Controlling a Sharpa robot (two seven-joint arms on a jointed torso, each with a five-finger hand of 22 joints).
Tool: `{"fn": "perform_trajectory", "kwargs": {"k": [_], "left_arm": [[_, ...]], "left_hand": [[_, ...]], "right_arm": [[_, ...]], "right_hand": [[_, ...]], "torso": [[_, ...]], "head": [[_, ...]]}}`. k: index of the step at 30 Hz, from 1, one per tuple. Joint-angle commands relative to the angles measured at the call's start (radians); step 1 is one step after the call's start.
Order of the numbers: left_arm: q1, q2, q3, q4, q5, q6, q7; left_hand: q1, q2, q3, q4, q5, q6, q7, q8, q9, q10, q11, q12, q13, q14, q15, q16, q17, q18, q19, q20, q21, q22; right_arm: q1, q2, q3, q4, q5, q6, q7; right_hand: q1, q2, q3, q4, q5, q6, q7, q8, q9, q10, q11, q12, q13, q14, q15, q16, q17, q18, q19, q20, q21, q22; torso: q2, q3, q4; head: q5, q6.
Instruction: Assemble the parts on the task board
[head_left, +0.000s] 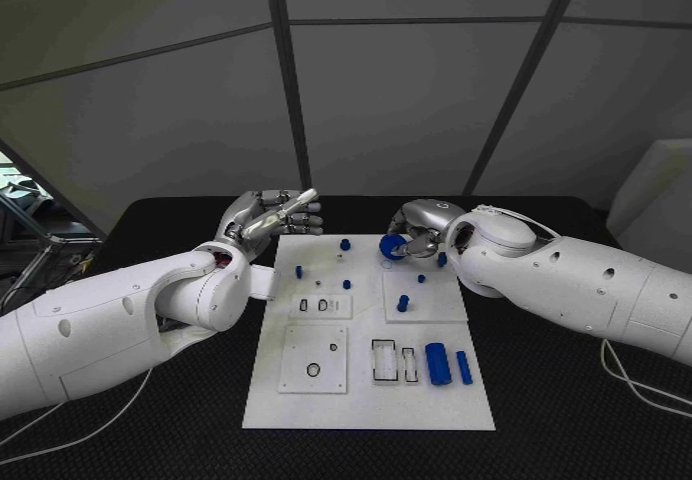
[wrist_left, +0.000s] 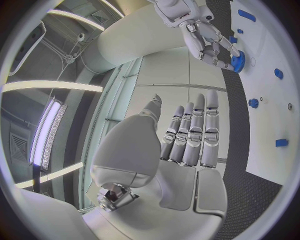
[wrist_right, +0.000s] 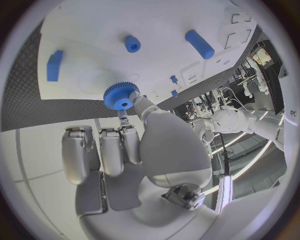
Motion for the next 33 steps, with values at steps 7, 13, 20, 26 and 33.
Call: {"fn": "perform_trajectory", "kwargs": {"k": [7, 13, 20, 26, 33], "left_arm": [[0.002, 0.004, 0.001, 0.002, -0.005, 0.015, 0.002], [0.002, 0.006, 0.001, 0.000, -0.005, 0.015, 0.002], [0.002, 0.008, 0.001, -0.002, -0.005, 0.014, 0.002], [0.002, 0.010, 0.001, -0.002, -0.005, 0.014, 0.002], [0.002, 0.012, 0.001, -0.002, -0.005, 0.014, 0.002]], "left_hand": [[-0.006, 0.005, -0.002, -0.007, 0.004, 0.003, 0.000, -0.006, -0.001, -0.004, 0.005, -0.005, -0.001, 0.004, 0.004, -0.006, 0.001, -0.005, -0.001, 0.002, 0.006, 0.002], [-0.006, 0.005, -0.002, -0.007, 0.004, 0.003, 0.000, -0.006, -0.001, -0.004, 0.005, -0.005, -0.001, 0.004, 0.004, -0.006, 0.001, -0.005, -0.001, 0.002, 0.006, 0.002], [-0.006, 0.005, -0.002, -0.007, 0.004, 0.003, 0.000, -0.006, -0.001, -0.004, 0.005, -0.005, -0.001, 0.004, 0.004, -0.006, 0.001, -0.005, -0.001, 0.002, 0.006, 0.002], [-0.006, 0.005, -0.002, -0.007, 0.004, 0.003, 0.000, -0.006, -0.001, -0.004, 0.005, -0.005, -0.001, 0.004, 0.004, -0.006, 0.001, -0.005, -0.001, 0.002, 0.006, 0.002], [-0.006, 0.005, -0.002, -0.007, 0.004, 0.003, 0.000, -0.006, -0.001, -0.004, 0.005, -0.005, -0.002, 0.004, 0.004, -0.006, 0.002, -0.005, -0.001, 0.002, 0.006, 0.002]], "right_arm": [[0.003, 0.086, 0.001, -0.006, -0.087, -0.061, -0.018], [0.000, 0.144, 0.000, -0.033, -0.098, -0.064, -0.015], [-0.005, 0.184, 0.000, -0.052, -0.104, -0.064, -0.009], [-0.009, 0.207, -0.002, -0.070, -0.106, -0.052, -0.004], [-0.015, 0.224, -0.021, -0.094, -0.106, -0.036, -0.001]], "right_hand": [[-0.008, -0.007, 0.009, -0.002, 0.006, 0.050, -0.016, -0.007, -0.001, 0.002, -0.003, -0.004, 0.112, 0.078, -0.002, 0.003, 0.130, -0.016, 0.085, -0.005, 0.007, 0.236], [-0.009, -0.008, 0.010, -0.003, 0.006, 0.050, -0.015, -0.009, -0.002, 0.001, -0.003, -0.005, 0.112, 0.077, -0.001, 0.002, 0.129, -0.017, 0.085, -0.004, 0.007, 0.237], [-0.012, -0.012, 0.015, -0.005, 0.007, 0.050, -0.013, -0.015, -0.003, 0.001, -0.002, -0.006, 0.112, 0.077, 0.002, 0.002, 0.128, -0.017, 0.085, -0.003, 0.007, 0.237], [-0.014, -0.013, 0.017, -0.005, 0.008, 0.050, -0.013, -0.017, -0.003, 0.001, -0.001, -0.006, 0.112, 0.077, 0.003, 0.001, 0.128, -0.017, 0.085, -0.002, 0.007, 0.237], [-0.018, -0.016, 0.020, -0.006, 0.006, 0.050, -0.011, -0.022, -0.003, 0.000, 0.001, -0.007, 0.111, 0.077, 0.005, 0.001, 0.127, -0.017, 0.085, 0.000, 0.007, 0.237]], "torso": [[0.002, -0.0003, 0.0044], [0.002, 0.0003, 0.0032], [0.002, 0.0001, 0.0023], [0.001, 0.0007, 0.0004], [0.001, 0.0018, 0.0008]], "head": [[0.012, 0.003], [0.019, 0.000], [0.026, -0.002], [0.027, -0.003], [0.028, -0.005]]}}
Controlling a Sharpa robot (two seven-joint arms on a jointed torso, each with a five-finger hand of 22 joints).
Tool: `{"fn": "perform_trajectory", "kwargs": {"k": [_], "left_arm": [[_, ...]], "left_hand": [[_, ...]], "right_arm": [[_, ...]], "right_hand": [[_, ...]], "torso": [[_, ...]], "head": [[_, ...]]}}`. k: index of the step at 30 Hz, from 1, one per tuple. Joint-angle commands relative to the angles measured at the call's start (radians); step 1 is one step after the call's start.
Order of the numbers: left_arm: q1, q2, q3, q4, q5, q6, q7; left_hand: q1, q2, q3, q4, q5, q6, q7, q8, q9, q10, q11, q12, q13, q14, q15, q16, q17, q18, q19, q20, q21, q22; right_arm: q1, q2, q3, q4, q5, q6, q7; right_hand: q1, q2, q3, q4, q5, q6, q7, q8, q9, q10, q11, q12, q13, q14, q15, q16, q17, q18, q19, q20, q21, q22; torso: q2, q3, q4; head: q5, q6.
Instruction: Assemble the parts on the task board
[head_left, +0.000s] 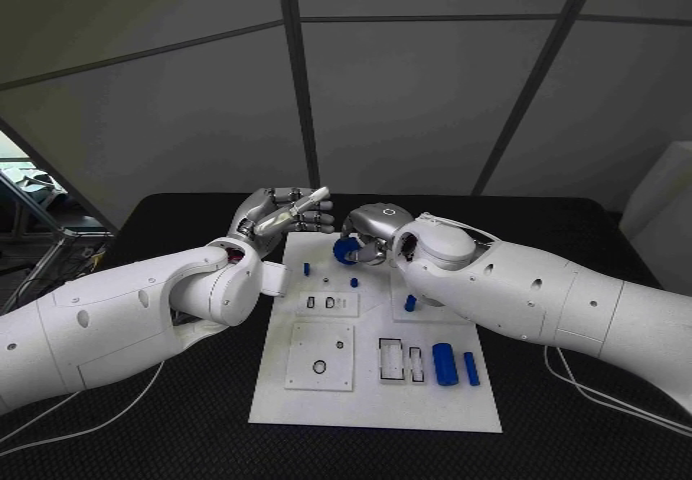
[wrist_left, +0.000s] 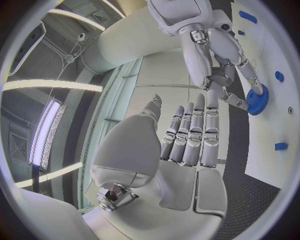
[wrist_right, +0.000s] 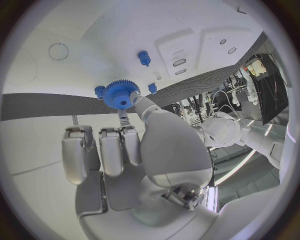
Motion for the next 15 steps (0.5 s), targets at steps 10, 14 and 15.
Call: {"fn": "perform_trajectory", "kwargs": {"k": [10, 14, 15], "left_arm": [[0.002, 0.002, 0.001, 0.002, -0.004, 0.007, 0.007], [0.002, 0.002, 0.001, 0.002, -0.004, 0.007, 0.007], [0.002, 0.001, 0.001, 0.002, -0.004, 0.007, 0.007]], "left_hand": [[-0.005, 0.005, -0.002, -0.008, 0.004, 0.002, 0.000, -0.007, -0.001, -0.005, 0.005, -0.006, -0.002, 0.004, 0.004, -0.007, 0.003, -0.005, -0.002, 0.002, 0.006, 0.002], [-0.005, 0.005, -0.002, -0.008, 0.004, 0.002, 0.000, -0.007, -0.001, -0.005, 0.005, -0.006, -0.002, 0.004, 0.004, -0.007, 0.003, -0.005, -0.002, 0.002, 0.006, 0.002], [-0.005, 0.005, -0.002, -0.008, 0.004, 0.002, 0.000, -0.007, -0.001, -0.005, 0.005, -0.006, -0.002, 0.004, 0.004, -0.007, 0.003, -0.005, -0.002, 0.002, 0.006, 0.002]], "right_arm": [[-0.006, 0.021, -0.010, -0.043, -0.022, 0.015, 0.010], [-0.008, 0.029, -0.011, -0.056, -0.027, 0.006, 0.010], [-0.008, 0.030, -0.011, -0.059, -0.028, 0.003, 0.010]], "right_hand": [[-0.013, -0.008, 0.013, 0.000, -0.001, 0.016, -0.009, -0.008, 0.000, -0.001, 0.002, -0.009, 0.110, 0.077, 0.006, 0.001, 0.125, -0.017, 0.085, 0.002, 0.003, 0.237], [-0.016, -0.010, 0.016, -0.001, 0.000, 0.012, -0.008, -0.014, -0.001, -0.003, 0.003, -0.011, 0.109, 0.077, 0.008, 0.001, 0.125, -0.016, 0.085, 0.004, 0.003, 0.236], [-0.018, -0.011, 0.018, -0.002, 0.000, 0.009, -0.007, -0.018, -0.001, -0.003, 0.004, -0.011, 0.108, 0.077, 0.009, 0.001, 0.125, -0.016, 0.085, 0.004, 0.003, 0.237]], "torso": [[0.000, -0.0001, -0.0008], [0.000, 0.0003, -0.0006], [0.000, 0.0003, -0.0004]], "head": [[-0.001, -0.002], [0.001, -0.003], [0.001, -0.003]]}}
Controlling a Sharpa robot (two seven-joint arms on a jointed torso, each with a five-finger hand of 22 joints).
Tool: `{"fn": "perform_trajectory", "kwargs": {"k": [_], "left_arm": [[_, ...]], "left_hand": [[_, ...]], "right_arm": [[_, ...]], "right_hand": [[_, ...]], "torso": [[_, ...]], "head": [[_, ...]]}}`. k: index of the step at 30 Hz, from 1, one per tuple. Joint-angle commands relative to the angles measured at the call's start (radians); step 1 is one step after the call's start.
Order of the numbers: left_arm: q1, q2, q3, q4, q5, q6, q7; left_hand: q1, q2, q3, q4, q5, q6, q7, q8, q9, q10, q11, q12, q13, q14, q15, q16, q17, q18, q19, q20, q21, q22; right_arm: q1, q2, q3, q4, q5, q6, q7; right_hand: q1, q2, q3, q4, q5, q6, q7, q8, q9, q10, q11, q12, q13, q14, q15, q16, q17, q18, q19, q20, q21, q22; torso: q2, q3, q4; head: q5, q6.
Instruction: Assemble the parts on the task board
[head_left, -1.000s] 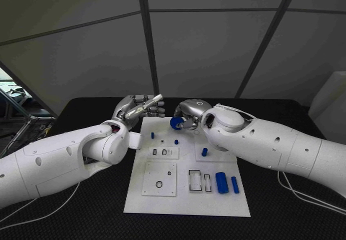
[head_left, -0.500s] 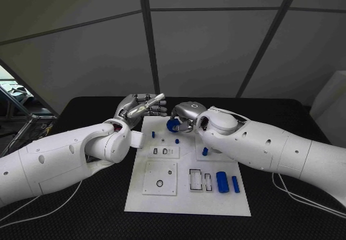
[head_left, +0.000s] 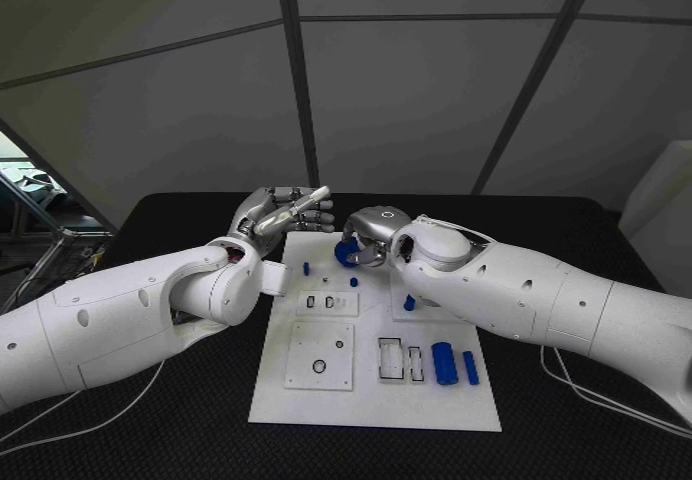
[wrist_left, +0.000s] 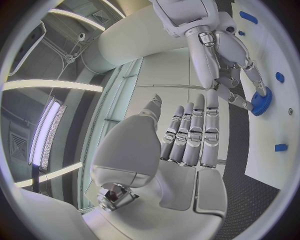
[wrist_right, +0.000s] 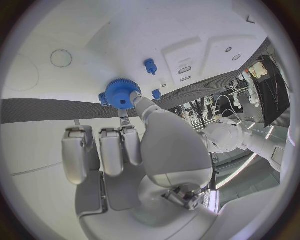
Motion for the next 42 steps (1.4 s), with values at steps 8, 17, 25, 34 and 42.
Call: {"fn": "perform_trajectory", "kwargs": {"k": [8, 17, 25, 34, 42], "left_arm": [[0.003, -0.002, 0.001, 0.003, -0.004, 0.006, 0.006], [0.003, -0.003, 0.001, 0.003, -0.004, 0.006, 0.005], [0.004, -0.004, 0.001, 0.003, -0.004, 0.006, 0.004], [0.003, -0.016, 0.001, 0.003, -0.004, 0.007, 0.008], [0.003, -0.032, 0.001, 0.000, -0.004, 0.009, 0.014]], "left_hand": [[-0.005, 0.005, 0.000, -0.006, 0.004, 0.002, 0.000, -0.004, -0.001, -0.005, 0.005, -0.006, -0.001, 0.004, 0.004, -0.003, 0.001, -0.005, -0.002, 0.002, 0.006, 0.001], [-0.005, 0.005, 0.000, -0.006, 0.004, 0.002, 0.000, -0.004, -0.001, -0.005, 0.005, -0.006, -0.001, 0.004, 0.004, -0.003, 0.001, -0.005, -0.002, 0.002, 0.006, 0.001], [-0.005, 0.005, 0.000, -0.006, 0.004, 0.002, 0.000, -0.004, -0.001, -0.005, 0.005, -0.006, -0.001, 0.004, 0.004, -0.003, 0.001, -0.005, -0.002, 0.002, 0.006, 0.001], [-0.005, 0.005, 0.000, -0.006, 0.004, 0.002, 0.000, -0.004, -0.001, -0.005, 0.005, -0.006, -0.001, 0.004, 0.004, -0.003, 0.001, -0.005, -0.002, 0.002, 0.006, 0.001], [-0.002, 0.006, 0.000, -0.009, 0.004, 0.002, 0.001, -0.005, -0.001, -0.005, 0.006, -0.008, -0.001, 0.002, 0.005, -0.006, 0.003, -0.006, -0.004, 0.002, 0.006, 0.001]], "right_arm": [[-0.002, 0.015, -0.002, -0.023, -0.018, -0.017, 0.015], [-0.003, 0.016, -0.002, -0.027, -0.015, 0.029, 0.024], [-0.003, -0.007, -0.002, -0.003, 0.001, -0.019, 0.033], [-0.003, -0.152, -0.001, 0.137, 0.135, -0.180, 0.123], [0.001, -0.383, 0.025, 0.288, 0.401, -0.176, 0.262]], "right_hand": [[-0.023, -0.021, 0.020, -0.009, -0.014, -0.094, 0.004, -0.078, -0.002, -0.010, 0.009, -0.015, 0.102, 0.076, 0.014, 0.000, 0.125, -0.016, 0.083, 0.012, 0.002, 0.235], [-0.054, -0.045, -0.004, 0.000, -0.019, -0.182, -0.001, -0.121, -0.001, -0.021, 0.006, -0.029, 0.090, 0.077, 0.010, 0.001, 0.128, -0.015, 0.082, 0.008, 0.001, 0.233], [-0.070, -0.042, -0.016, 0.014, -0.021, -0.134, 0.003, -0.116, 0.007, -0.016, 0.009, -0.024, 0.096, 0.077, 0.013, 0.002, 0.129, -0.016, 0.083, 0.010, 0.002, 0.234], [-0.071, -0.032, -0.020, 0.023, 0.003, -0.111, 0.006, -0.110, 0.010, -0.020, 0.011, -0.031, 0.091, 0.075, 0.015, -0.002, 0.120, -0.014, 0.078, 0.012, -0.001, 0.228], [-0.039, -0.032, -0.011, 0.006, 0.010, -0.080, 0.008, -0.096, 0.014, -0.027, 0.012, -0.038, 0.086, 0.075, 0.019, -0.002, 0.124, -0.013, 0.076, 0.015, -0.003, 0.225]], "torso": [[-0.001, -0.0003, -0.0012], [-0.001, 0.0005, -0.0021], [-0.001, 0.0012, -0.0021], [-0.005, 0.0000, -0.0073], [-0.014, 0.0043, -0.0271]], "head": [[0.004, 0.000], [0.005, -0.002], [0.003, -0.001], [0.005, 0.004], [0.013, 0.008]]}}
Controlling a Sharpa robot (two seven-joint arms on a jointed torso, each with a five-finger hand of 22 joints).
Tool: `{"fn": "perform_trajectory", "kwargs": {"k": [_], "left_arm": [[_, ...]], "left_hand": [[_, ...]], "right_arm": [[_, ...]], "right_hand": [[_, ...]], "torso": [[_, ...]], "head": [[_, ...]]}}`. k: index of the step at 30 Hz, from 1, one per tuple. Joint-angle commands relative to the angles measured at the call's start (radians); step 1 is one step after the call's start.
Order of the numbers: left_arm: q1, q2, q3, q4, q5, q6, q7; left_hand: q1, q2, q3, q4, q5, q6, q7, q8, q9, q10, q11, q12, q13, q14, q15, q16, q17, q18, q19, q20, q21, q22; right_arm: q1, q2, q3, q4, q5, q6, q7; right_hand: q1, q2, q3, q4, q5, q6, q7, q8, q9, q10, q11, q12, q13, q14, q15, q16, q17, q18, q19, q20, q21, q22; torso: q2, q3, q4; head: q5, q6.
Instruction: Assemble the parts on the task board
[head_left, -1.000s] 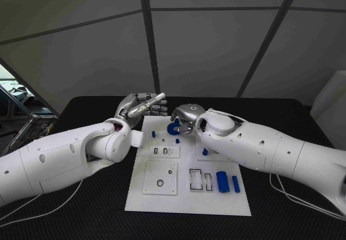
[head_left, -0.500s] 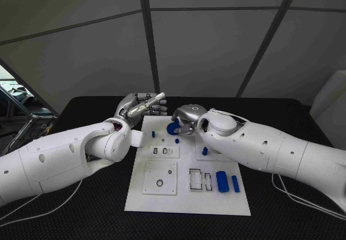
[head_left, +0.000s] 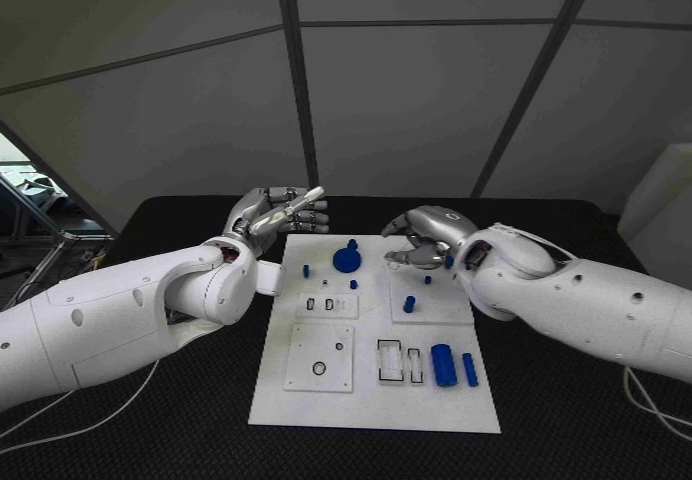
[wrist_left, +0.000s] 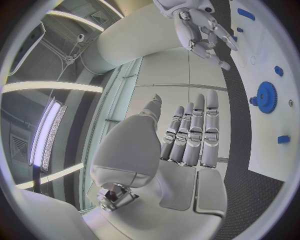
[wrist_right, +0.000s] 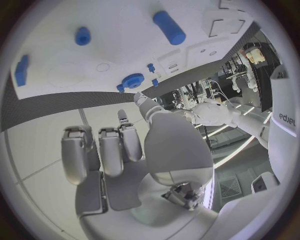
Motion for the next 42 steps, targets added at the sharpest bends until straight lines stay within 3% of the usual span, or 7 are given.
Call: {"fn": "perform_trajectory", "kwargs": {"k": [1, 7, 10, 12, 15, 18, 42], "left_arm": [[0.002, -0.002, 0.001, -0.003, -0.004, 0.010, 0.014], [0.002, -0.001, 0.001, -0.017, -0.004, 0.015, 0.017], [0.001, 0.003, 0.001, -0.022, -0.004, 0.025, 0.020], [0.001, 0.005, 0.001, -0.025, -0.004, 0.033, 0.022], [0.000, 0.009, 0.001, -0.030, -0.004, 0.042, 0.024], [-0.001, 0.010, 0.001, -0.032, -0.004, 0.047, 0.024], [-0.001, 0.017, 0.001, -0.032, -0.004, 0.061, 0.024]], "left_hand": [[-0.002, 0.006, -0.002, -0.006, 0.004, 0.002, 0.001, -0.005, -0.001, -0.002, 0.002, -0.004, -0.001, 0.002, 0.005, -0.006, 0.001, -0.006, -0.004, 0.002, 0.006, 0.001], [-0.001, 0.006, -0.002, -0.007, 0.004, 0.003, 0.000, -0.005, -0.001, 0.000, 0.002, -0.004, -0.001, 0.001, 0.005, -0.008, 0.002, -0.006, -0.005, 0.003, 0.006, 0.001], [-0.001, 0.006, -0.002, -0.008, 0.004, 0.003, 0.000, -0.005, -0.001, 0.000, 0.002, -0.004, -0.001, 0.001, 0.005, -0.008, 0.002, -0.006, -0.007, 0.003, 0.005, 0.001], [0.002, 0.009, -0.003, -0.011, 0.004, 0.005, 0.000, -0.007, 0.000, 0.002, 0.002, -0.005, -0.001, -0.005, 0.007, -0.015, 0.004, -0.007, -0.020, 0.005, -0.001, -0.002], [0.001, 0.011, -0.007, -0.014, 0.004, 0.007, 0.001, -0.011, 0.000, 0.004, 0.004, -0.009, -0.001, -0.014, 0.011, -0.028, 0.008, -0.008, -0.048, 0.010, -0.018, -0.010], [0.000, 0.012, -0.010, -0.015, 0.004, 0.008, 0.001, -0.012, 0.000, 0.006, 0.004, -0.010, -0.001, -0.018, 0.013, -0.035, 0.009, -0.008, -0.063, 0.013, -0.027, -0.016], [0.000, 0.016, -0.015, -0.020, 0.004, 0.009, 0.003, -0.018, -0.001, 0.005, 0.007, -0.016, -0.002, -0.030, 0.018, -0.057, 0.011, -0.007, -0.096, 0.021, -0.053, -0.031]], "right_arm": [[0.007, -0.059, 0.012, 0.033, 0.218, -0.022, 0.126], [0.012, -0.140, 0.024, 0.014, 0.246, -0.003, 0.144], [0.013, -0.153, 0.026, -0.012, 0.237, 0.007, 0.151], [0.012, -0.154, 0.026, -0.031, 0.229, 0.016, 0.157], [0.009, -0.155, 0.027, -0.056, 0.221, 0.034, 0.165], [0.005, -0.152, 0.027, -0.080, 0.218, 0.055, 0.168], [-0.044, -0.088, 0.027, -0.182, 0.226, 0.126, 0.169]], "right_hand": [[0.018, -0.002, 0.002, -0.010, 0.002, 0.009, 0.000, 0.005, 0.001, -0.004, -0.002, -0.002, 0.088, 0.072, 0.008, -0.001, 0.125, -0.014, 0.076, 0.008, -0.002, 0.226], [0.022, -0.011, -0.003, -0.015, -0.010, 0.008, -0.003, 0.003, -0.001, 0.004, -0.004, 0.007, 0.097, 0.074, 0.007, 0.003, 0.134, -0.016, 0.083, 0.008, 0.002, 0.234], [0.023, -0.012, -0.004, -0.015, -0.012, 0.008, -0.004, 0.004, -0.001, 0.005, -0.004, 0.009, 0.098, 0.074, 0.006, 0.003, 0.135, -0.016, 0.084, 0.008, 0.003, 0.237], [0.023, -0.013, -0.004, -0.015, -0.012, 0.009, -0.004, 0.004, -0.001, 0.005, -0.005, 0.008, 0.097, 0.074, 0.006, 0.004, 0.135, -0.016, 0.085, 0.008, 0.003, 0.237], [0.027, -0.015, -0.005, -0.017, -0.012, 0.005, -0.004, 0.001, -0.002, 0.004, -0.005, 0.006, 0.096, 0.074, 0.006, 0.004, 0.135, -0.016, 0.084, 0.007, 0.003, 0.237], [0.028, -0.017, -0.007, -0.017, -0.014, -0.001, -0.003, -0.002, -0.004, 0.003, -0.005, 0.005, 0.095, 0.074, 0.006, 0.003, 0.135, -0.016, 0.084, 0.007, 0.002, 0.236], [0.030, -0.019, -0.016, -0.013, -0.037, -0.011, -0.001, -0.007, -0.006, 0.003, -0.002, 0.003, 0.094, 0.074, 0.008, 0.003, 0.134, -0.016, 0.082, 0.008, 0.001, 0.234]], "torso": [[-0.006, 0.0044, -0.0148], [-0.010, 0.0082, -0.0283], [-0.010, 0.0127, -0.0289], [-0.009, 0.0121, -0.0256], [-0.009, 0.0162, -0.0246], [-0.009, 0.0135, -0.0231], [-0.007, 0.0145, -0.0215]], "head": [[0.001, 0.004], [-0.004, 0.007], [-0.010, 0.006], [-0.016, 0.004], [-0.020, -0.001], [-0.024, -0.002], [-0.023, -0.003]]}}
